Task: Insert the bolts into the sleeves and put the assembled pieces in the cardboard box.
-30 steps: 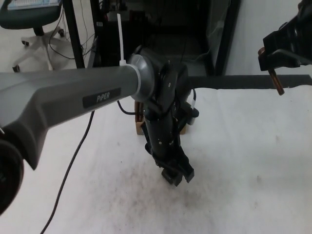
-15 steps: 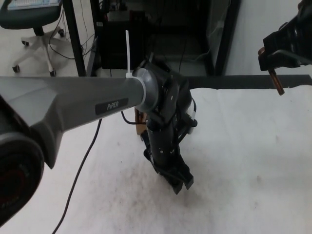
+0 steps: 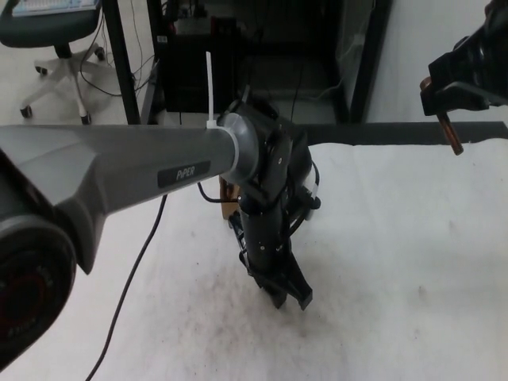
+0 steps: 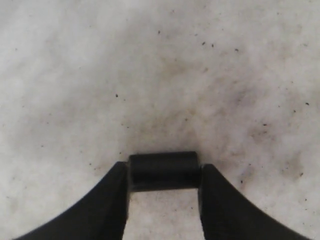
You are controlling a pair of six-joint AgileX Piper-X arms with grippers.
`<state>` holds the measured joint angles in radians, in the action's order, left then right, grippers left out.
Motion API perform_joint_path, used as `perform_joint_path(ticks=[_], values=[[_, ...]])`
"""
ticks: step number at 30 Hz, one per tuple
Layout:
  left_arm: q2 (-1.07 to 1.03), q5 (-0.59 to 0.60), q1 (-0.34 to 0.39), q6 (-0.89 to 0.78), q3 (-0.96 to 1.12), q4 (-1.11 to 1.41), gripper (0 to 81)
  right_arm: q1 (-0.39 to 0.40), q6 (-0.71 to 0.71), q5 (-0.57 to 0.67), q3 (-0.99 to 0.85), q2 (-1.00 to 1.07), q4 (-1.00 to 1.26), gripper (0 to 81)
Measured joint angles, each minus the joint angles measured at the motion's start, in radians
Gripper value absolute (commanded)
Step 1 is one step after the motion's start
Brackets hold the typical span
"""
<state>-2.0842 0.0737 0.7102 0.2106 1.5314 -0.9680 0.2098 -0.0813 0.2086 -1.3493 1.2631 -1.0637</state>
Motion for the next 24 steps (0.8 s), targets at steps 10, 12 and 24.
perform_joint_path(ticks=[10,12,24], values=[[0.004,0.0,0.003,0.072,0.0,-0.019,0.2,0.0,0.0,0.0,0.0,0.0,0.0,0.8],[0.011,-0.003,0.01,0.182,0.0,-0.055,0.2,0.0,0.0,0.0,0.0,0.0,0.0,0.8],[0.051,-0.074,0.076,0.692,0.0,-0.186,0.2,0.0,-0.038,0.0,0.0,0.0,0.0,0.8]])
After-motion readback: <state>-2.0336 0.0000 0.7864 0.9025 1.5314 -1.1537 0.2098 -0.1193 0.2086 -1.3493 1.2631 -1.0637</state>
